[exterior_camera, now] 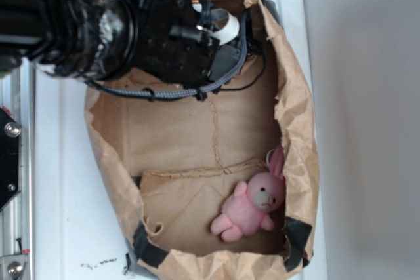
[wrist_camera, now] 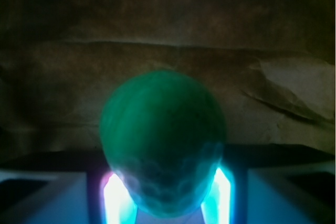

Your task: Grab the green ball.

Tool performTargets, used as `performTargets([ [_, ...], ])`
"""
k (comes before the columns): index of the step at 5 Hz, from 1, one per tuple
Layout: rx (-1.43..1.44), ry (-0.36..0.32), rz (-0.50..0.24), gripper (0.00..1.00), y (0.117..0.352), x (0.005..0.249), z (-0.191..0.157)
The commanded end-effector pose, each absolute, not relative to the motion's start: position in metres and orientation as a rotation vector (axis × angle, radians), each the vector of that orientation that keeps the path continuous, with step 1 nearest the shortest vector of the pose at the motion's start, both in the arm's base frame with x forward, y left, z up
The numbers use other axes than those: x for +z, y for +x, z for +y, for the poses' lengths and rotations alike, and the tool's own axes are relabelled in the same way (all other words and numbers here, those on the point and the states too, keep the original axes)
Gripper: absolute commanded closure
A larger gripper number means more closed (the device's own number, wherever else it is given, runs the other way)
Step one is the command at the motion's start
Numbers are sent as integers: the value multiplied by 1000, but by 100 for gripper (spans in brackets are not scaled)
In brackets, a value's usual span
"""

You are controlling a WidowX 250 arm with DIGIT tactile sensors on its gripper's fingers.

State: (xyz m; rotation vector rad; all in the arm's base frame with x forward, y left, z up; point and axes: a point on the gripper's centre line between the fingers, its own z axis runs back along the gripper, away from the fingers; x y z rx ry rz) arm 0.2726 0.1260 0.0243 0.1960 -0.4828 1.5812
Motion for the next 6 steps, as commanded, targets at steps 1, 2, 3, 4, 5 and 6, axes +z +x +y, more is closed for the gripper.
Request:
performTargets([
  [1, 1464, 157, -475, 100, 263, 40, 127],
  [2, 1329, 134, -418, 100, 257, 52, 121],
  [3, 1261, 124, -409, 100, 255, 58, 113],
  [4, 1159, 97, -421, 100, 249, 68, 91],
  [5, 1001, 83, -378, 100, 246, 80, 74],
  [6, 750, 72, -288, 100, 246, 97, 54],
])
